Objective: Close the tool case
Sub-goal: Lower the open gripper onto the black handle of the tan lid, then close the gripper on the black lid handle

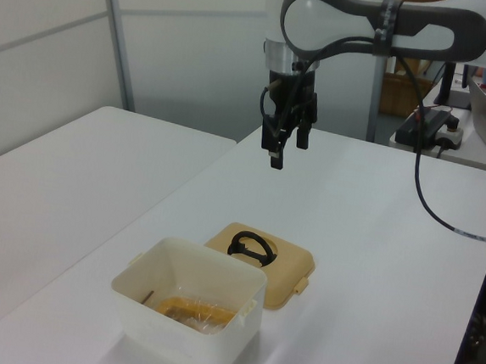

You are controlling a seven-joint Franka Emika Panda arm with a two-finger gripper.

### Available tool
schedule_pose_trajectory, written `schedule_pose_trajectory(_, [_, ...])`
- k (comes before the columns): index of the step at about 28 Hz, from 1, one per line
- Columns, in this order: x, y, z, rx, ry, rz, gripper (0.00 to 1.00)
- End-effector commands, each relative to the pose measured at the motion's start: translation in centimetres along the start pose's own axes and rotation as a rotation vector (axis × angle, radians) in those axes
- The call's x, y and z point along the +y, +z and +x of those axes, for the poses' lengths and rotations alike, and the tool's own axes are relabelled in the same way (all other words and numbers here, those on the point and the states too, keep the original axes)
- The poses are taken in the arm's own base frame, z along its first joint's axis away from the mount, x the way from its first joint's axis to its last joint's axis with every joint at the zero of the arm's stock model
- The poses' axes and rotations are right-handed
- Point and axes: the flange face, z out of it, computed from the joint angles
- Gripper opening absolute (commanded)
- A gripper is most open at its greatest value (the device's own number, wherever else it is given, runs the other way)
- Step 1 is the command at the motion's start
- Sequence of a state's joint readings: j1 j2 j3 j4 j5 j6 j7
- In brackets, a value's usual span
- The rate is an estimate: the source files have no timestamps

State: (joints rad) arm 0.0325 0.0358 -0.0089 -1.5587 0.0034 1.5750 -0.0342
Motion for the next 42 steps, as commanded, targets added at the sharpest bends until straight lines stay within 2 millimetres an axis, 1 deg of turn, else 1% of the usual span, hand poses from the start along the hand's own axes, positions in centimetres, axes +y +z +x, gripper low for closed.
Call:
schedule_pose_trajectory(1, [0.4,1.7,0.7,0.009,-0.096,-0.016,1.00])
schedule_pose_trajectory(3, [0.4,2.9,1.4,0.033,-0.097,-0.018,1.00])
schedule_pose_trajectory(8, [0.4,5.7,2.2,0.082,-0.101,-0.028,1.00])
schedule_pose_trajectory(12, [0.5,7.1,2.1,0.069,-0.096,-0.031,1.00])
schedule_pose_trajectory(14, [0.5,8.5,2.0,0.062,-0.097,-0.030,1.00])
schedule_pose_trajectory(17, [0.4,9.7,2.1,0.074,-0.099,-0.031,1.00])
schedule_pose_trajectory(20, [0.4,11.5,2.4,0.085,-0.100,-0.032,1.00])
schedule_pose_trajectory(22, [0.4,12.6,2.9,0.076,-0.101,-0.032,1.00])
schedule_pose_trajectory(23, [0.5,13.6,3.5,0.069,-0.099,-0.032,1.00])
schedule_pose_trajectory(27, [0.8,15.2,4.7,0.084,-0.097,-0.034,1.00])
schedule_pose_trajectory(29, [0.9,16.5,5.4,0.083,-0.097,-0.036,1.00])
schedule_pose_trajectory(33, [0.9,17.7,6.3,0.083,-0.098,-0.037,0.99])
schedule_pose_trajectory(34, [1.0,18.6,6.6,0.072,-0.099,-0.037,0.96])
schedule_pose_trajectory(37, [0.9,18.8,7.0,0.077,-0.105,-0.045,0.89])
schedule_pose_trajectory(38, [0.9,18.9,7.1,0.079,-0.108,-0.049,0.85])
schedule_pose_trajectory(39, [0.9,19.6,7.3,0.069,-0.112,-0.055,0.76])
schedule_pose_trajectory(42, [0.7,20.0,7.8,0.071,-0.119,-0.064,0.62])
